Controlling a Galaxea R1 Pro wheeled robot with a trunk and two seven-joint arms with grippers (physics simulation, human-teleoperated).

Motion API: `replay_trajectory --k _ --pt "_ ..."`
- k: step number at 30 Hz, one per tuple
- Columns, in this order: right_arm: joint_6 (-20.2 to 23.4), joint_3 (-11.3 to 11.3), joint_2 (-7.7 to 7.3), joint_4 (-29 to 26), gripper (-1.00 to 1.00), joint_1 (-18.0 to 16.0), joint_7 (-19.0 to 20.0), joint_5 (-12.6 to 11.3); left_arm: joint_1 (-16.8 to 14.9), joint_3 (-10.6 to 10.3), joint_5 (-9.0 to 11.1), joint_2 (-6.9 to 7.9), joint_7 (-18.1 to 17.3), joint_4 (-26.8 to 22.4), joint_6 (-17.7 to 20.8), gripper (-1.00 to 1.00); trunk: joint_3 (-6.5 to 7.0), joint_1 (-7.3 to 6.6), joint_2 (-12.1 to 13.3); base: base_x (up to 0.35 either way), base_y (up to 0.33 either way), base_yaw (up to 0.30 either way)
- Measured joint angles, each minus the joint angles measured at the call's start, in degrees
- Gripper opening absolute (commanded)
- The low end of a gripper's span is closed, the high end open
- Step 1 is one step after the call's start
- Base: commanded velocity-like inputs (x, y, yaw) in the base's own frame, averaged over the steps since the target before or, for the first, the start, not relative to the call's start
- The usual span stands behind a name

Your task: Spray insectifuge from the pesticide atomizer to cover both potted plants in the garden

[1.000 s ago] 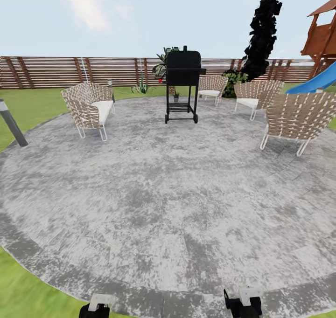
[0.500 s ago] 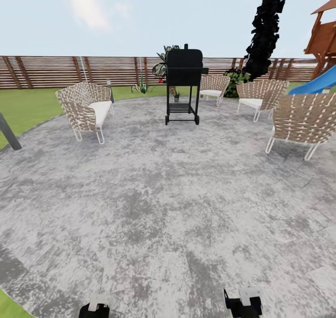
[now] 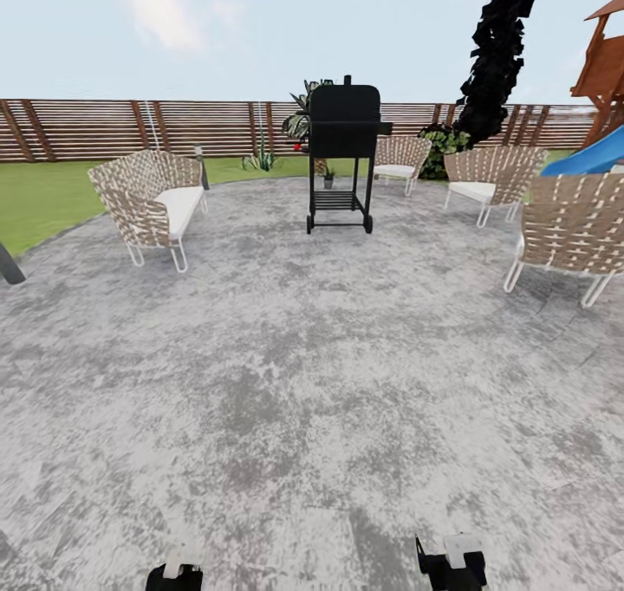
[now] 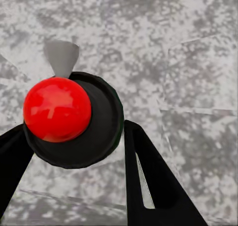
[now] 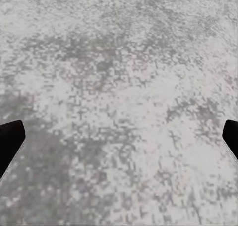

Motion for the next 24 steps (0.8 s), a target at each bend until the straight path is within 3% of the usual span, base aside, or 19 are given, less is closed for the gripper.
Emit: replay_trajectory --k 24 --pt "0.0 0.0 0.0 0.0 1.0 0.0 0.0 0.0 0.0 0.0 0.0 -0.02 0.0 0.0 0.0 -1.0 0.0 0.0 0.0 0.337 0.0 0.0"
